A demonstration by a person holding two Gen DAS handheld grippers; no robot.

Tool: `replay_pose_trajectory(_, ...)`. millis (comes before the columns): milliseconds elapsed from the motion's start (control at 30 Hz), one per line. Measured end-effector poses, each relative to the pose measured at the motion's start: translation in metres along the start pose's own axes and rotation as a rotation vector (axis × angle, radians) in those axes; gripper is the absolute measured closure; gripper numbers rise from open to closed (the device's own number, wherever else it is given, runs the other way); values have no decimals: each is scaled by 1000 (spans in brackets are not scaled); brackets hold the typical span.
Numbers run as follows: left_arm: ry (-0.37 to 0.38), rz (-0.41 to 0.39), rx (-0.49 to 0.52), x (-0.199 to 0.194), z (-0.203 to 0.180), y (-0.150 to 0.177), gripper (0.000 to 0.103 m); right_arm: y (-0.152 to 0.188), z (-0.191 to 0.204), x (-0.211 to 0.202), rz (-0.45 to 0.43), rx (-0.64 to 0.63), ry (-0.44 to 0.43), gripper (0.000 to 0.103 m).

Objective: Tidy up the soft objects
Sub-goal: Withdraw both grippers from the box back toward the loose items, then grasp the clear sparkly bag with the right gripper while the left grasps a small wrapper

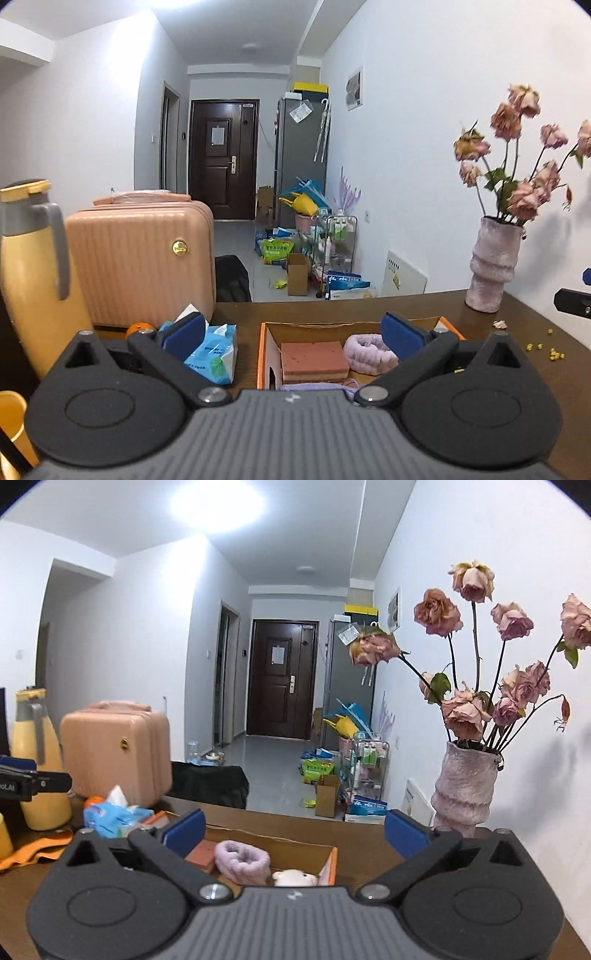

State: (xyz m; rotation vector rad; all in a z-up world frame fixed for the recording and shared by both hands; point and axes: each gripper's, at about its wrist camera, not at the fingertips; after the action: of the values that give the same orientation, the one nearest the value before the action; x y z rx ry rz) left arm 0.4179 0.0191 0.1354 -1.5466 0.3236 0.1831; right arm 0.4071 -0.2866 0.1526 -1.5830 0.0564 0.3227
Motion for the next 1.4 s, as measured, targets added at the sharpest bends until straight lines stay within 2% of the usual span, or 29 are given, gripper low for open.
replay_pose_trajectory(267,4,-20,13,-35,0,8,0,3,10,-32,-42,0,22,0)
replay_pose_trajectory(367,7,-57,30,-55,0,21,0,12,14,-49,-69,15,32,0)
replay_pose_trajectory(433,11,-83,50,-70,0,38,0,23,18,-63,-87,16,34,0)
replay_pose_trajectory(533,1,-75,61,-89,-1,67,0,48,24,-83,-92,17,41,0)
replay_pose_trajectory(733,-2,-117,115,-149,-2,139,0,110,40,-140,-116,14,-2,0)
replay_pose_trajectory(800,-7,-87,129,-164,-2,160,0,131,44,-157,-102,15,-5,0)
replay_pose_trajectory(967,-6,9,61,-197,13,199,0,173,51,-193,-17,56,-70,0)
replay_pose_trajectory(1100,-33,26,70,-200,13,205,0,190,55,-206,-5,71,-105,0)
replay_pose_trajectory(1200,-45,31,96,-192,6,204,0,191,60,-201,18,39,-73,0)
replay_pose_trajectory(1267,-22,36,92,-188,3,205,0,190,61,-196,30,36,-57,0)
replay_pose_trajectory(1400,29,73,90,-170,-8,206,0,193,58,-182,65,58,-77,1)
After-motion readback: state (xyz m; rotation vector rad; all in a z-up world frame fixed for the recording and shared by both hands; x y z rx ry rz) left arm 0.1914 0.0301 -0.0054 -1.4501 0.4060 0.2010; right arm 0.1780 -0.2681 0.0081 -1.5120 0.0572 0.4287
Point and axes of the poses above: each gripper's, at about its wrist camera, not at the fingertips, and x roughly the way its jaws point, z to its left, y to its underside, and after that the axes turned 2 degrees about x, right-handed
